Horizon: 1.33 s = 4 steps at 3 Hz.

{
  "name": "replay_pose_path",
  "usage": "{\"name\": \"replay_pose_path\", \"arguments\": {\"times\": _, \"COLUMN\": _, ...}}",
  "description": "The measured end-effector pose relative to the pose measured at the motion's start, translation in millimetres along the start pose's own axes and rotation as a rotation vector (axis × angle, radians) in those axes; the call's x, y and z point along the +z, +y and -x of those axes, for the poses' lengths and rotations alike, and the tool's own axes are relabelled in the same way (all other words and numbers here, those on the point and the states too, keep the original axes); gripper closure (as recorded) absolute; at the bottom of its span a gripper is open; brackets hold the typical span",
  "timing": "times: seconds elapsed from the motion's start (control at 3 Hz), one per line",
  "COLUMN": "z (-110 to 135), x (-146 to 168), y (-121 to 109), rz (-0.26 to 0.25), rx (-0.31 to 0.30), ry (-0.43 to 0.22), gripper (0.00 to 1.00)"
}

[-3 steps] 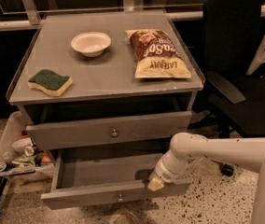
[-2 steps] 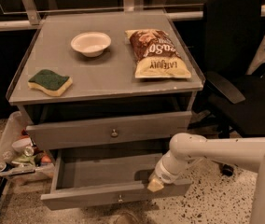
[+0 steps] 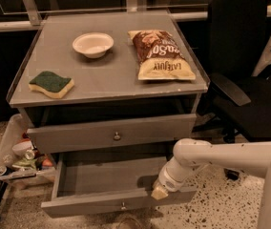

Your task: Open middle drawer

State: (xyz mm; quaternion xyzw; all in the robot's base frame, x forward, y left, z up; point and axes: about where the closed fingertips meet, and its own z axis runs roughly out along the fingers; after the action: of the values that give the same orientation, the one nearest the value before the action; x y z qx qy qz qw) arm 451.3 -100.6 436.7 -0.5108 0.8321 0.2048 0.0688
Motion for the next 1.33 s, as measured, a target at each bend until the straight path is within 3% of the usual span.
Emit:
{"name": "replay_pose_path", "arguments": {"times": 0.67, "z": -9, "x": 1, "y": 14, "rz": 0.022, "rx": 0.018, "ry": 0.017, "gripper": 1.00}}
{"name": "replay_pose_path", "arguments": {"times": 1.33, "z": -7, "x": 1, "y": 13, "rz": 0.022, "rx": 0.019, "ry": 0.017, "gripper": 1.00}}
